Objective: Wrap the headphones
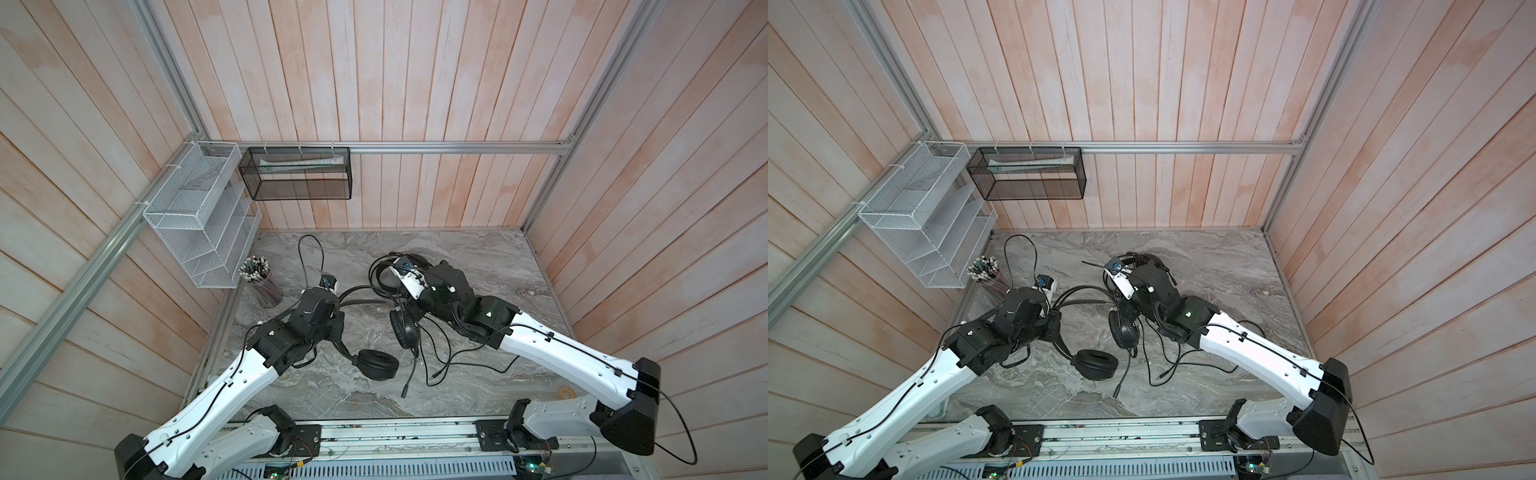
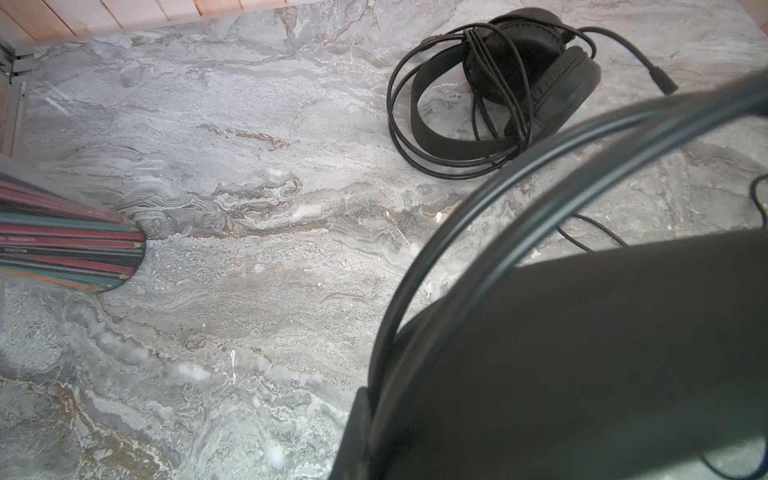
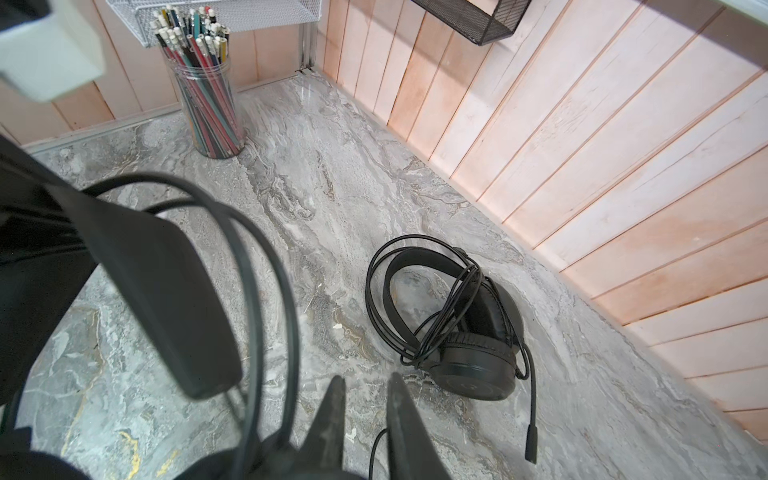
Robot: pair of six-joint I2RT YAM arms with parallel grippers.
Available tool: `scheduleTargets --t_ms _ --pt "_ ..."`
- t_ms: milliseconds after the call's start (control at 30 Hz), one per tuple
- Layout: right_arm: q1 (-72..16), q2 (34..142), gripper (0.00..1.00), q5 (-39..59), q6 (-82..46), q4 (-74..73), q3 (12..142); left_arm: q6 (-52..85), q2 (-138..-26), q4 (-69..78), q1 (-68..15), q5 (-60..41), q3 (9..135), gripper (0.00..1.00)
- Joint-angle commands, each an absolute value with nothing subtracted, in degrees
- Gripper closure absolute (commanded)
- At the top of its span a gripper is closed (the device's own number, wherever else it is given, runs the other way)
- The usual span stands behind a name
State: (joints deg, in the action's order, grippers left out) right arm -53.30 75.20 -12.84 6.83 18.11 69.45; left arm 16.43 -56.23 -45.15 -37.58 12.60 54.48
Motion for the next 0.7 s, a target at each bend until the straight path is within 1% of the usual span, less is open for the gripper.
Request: scheduleTargets --t_ms 0,100,267,400,500,533,667 --pt "-51.05 75.70 0.67 -10.82 5.83 13.73 71.02 15.02 -55.30 -45.09 -38.32 7.83 55.96 1.00" --pt "-50.21 75.93 0.58 -10.05 5.68 13.33 70.75 15.64 -55.55 -46.19 -38.32 7.04 56.89 1.00" --pt "-50.05 76.29 0.59 -8.88 4.94 12.67 70.26 17.13 -54.62 -47.92 -37.93 5.31 59.15 1.00" --pt "-49.76 76.21 0.60 -10.27 3.85 11.36 68.89 17.58 -53.13 -49.21 -36.94 4.20 61.08 1.00" --pt "-49.48 75.48 0.59 -10.05 2.84 10.83 67.96 17.84 -53.17 -50.31 -35.51 0.84 61.95 1.00" --pt "-49.42 75.05 0.58 -10.41 2.22 10.86 67.63 18.04 -53.19 -50.41 -34.98 -0.97 62.05 1.00" --pt "-49.41 70.19 0.45 -14.22 -0.25 9.56 65.06 18.76 -53.69 -51.56 -30.91 -6.63 62.22 1.00"
